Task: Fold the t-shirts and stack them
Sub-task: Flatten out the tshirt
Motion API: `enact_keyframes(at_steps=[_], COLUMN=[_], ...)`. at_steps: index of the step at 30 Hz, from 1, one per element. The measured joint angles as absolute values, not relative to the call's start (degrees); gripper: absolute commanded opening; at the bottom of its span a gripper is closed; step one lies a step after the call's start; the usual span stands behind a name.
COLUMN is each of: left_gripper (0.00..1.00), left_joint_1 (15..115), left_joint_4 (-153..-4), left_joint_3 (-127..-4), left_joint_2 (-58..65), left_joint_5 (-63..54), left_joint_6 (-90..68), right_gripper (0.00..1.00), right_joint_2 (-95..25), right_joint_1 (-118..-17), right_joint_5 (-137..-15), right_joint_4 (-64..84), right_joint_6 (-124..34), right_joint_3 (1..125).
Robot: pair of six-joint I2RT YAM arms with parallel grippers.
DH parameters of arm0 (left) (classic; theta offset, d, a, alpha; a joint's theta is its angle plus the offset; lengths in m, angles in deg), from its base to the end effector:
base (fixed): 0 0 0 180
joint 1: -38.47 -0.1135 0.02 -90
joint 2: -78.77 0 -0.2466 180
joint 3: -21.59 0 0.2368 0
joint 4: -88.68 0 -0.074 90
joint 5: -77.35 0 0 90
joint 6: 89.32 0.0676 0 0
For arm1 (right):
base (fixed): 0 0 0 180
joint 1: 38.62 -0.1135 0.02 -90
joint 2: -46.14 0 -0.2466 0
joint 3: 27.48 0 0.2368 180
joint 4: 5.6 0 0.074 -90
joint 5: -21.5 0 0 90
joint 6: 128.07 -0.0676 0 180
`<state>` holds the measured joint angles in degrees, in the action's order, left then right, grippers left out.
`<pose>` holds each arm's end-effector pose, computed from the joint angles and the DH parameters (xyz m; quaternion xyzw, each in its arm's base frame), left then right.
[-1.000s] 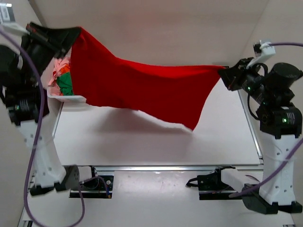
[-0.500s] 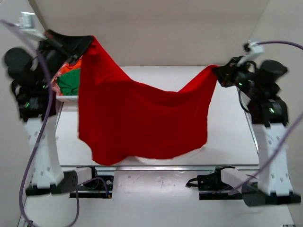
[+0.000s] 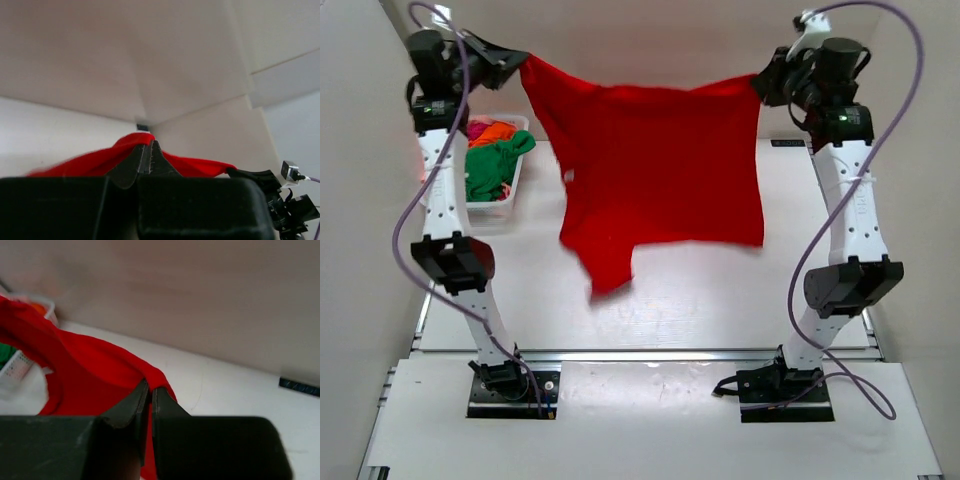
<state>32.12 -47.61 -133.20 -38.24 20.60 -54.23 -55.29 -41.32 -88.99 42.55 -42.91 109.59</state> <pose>0.4503 0.0128 0.4648 -0.1978 0.7100 -0.4575 0.4975 0.3938 0.0423 0.4634 -0.0970 0.7694 0.1789 0.6054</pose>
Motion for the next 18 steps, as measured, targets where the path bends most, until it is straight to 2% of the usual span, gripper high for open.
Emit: enact_keyframes(at_steps=[3, 7, 10, 14, 18], left_gripper=[0.0, 0.0, 0.0, 0.0, 0.0], left_joint_1=[29.6, 28.6, 30.8, 34.5, 41.7], left_joint_4=[-52.2, -54.2, -56.2, -58.0, -53.7], left_joint_3=[-129.8, -122.3, -114.3, -93.3, -71.0], left_joint_2=[-32.5, -19.7, -9.5, 5.5, 16.7], left_joint_5=[21.3, 21.0, 20.7, 19.2, 13.1], left_joint_6=[-56.6, -55.7, -52.7, -48.3, -44.0], right_gripper=[0.0, 0.0, 0.0, 0.0, 0.0], right_joint_2=[-53.9, -45.5, -37.9, -30.0, -25.5], right_joint_1=[-40.7, -39.6, -38.6, -35.9, -35.6], right_joint_5=[-89.0, -89.1, -89.1, -89.6, -87.2], right_joint_4=[40.5, 38.0, 35.2, 32.0, 33.9], right_joint_6=[-42.5, -42.1, -41.5, -40.9, -41.3], right_joint_3=[114.2, 107.6, 96.5, 78.0, 59.2])
